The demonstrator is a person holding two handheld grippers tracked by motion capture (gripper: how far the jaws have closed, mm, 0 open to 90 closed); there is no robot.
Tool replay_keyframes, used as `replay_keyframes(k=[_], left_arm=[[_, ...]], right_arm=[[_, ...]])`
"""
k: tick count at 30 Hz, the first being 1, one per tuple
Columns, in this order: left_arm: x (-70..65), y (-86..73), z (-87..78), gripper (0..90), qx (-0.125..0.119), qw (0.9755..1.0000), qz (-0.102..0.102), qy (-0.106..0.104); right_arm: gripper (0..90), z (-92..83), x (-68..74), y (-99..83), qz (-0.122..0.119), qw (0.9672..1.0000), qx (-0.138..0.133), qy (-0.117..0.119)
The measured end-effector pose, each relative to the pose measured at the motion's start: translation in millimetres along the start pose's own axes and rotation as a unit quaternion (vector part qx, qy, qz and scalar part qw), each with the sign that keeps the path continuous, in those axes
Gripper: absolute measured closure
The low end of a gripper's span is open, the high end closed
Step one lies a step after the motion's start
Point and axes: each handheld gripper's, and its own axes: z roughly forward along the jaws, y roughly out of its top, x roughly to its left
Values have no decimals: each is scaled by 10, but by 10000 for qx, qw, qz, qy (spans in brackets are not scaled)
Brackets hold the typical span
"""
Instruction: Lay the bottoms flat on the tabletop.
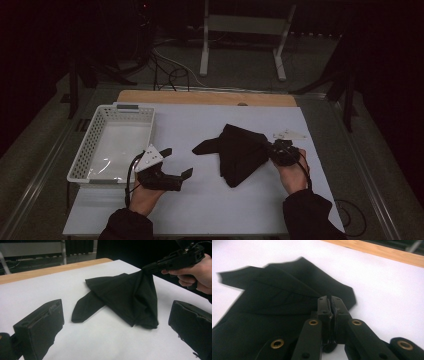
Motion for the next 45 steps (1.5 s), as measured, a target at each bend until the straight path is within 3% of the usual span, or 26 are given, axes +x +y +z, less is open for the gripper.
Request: replay_keyframes(k=[3,7,9,10,12,16,22,29,31,34,36,39,45], left_arm=[[-1,-4,6,8,2,10000,-11,-1],[-5,-11,19,8,26,10000,0,-14],[-9,-12,22,8,34,10000,3,-8],[-9,-13,23,8,35,10000,5,-10],[-10,-17,27,8,45,10000,3,-10],[-17,-20,31,8,52,10000,9,-18],[-33,-12,29,8,40,10000,35,-39],[-44,-21,47,8,67,9999,40,-64],[-53,-25,62,8,83,9999,60,-75],[-70,-35,88,8,122,9999,70,-97],[-82,-42,105,8,149,9998,73,-114],[-95,-52,129,8,193,9997,102,-137],[-78,-46,99,8,140,9998,59,-116]], right_arm=[[864,-9,-87,-36,82,9998,56,-160],[811,-25,-159,-100,175,9995,227,-129],[678,-53,-150,-132,225,9996,193,-17],[589,-78,-129,-147,232,9995,162,160],[472,-122,-50,-168,103,9995,103,284],[385,-198,157,-220,-174,9984,13,544],[355,-260,435,-301,-558,9948,-2,847],[350,-324,589,-438,-635,9922,80,1068],[351,-319,652,-483,-782,9907,100,1108],[356,-273,760,-491,-975,9878,81,1208],[359,-251,783,-487,-983,9876,68,1224],[374,-54,883,-459,-1081,9847,188,1351],[327,143,1042,-470,-1489,9830,527,939]])
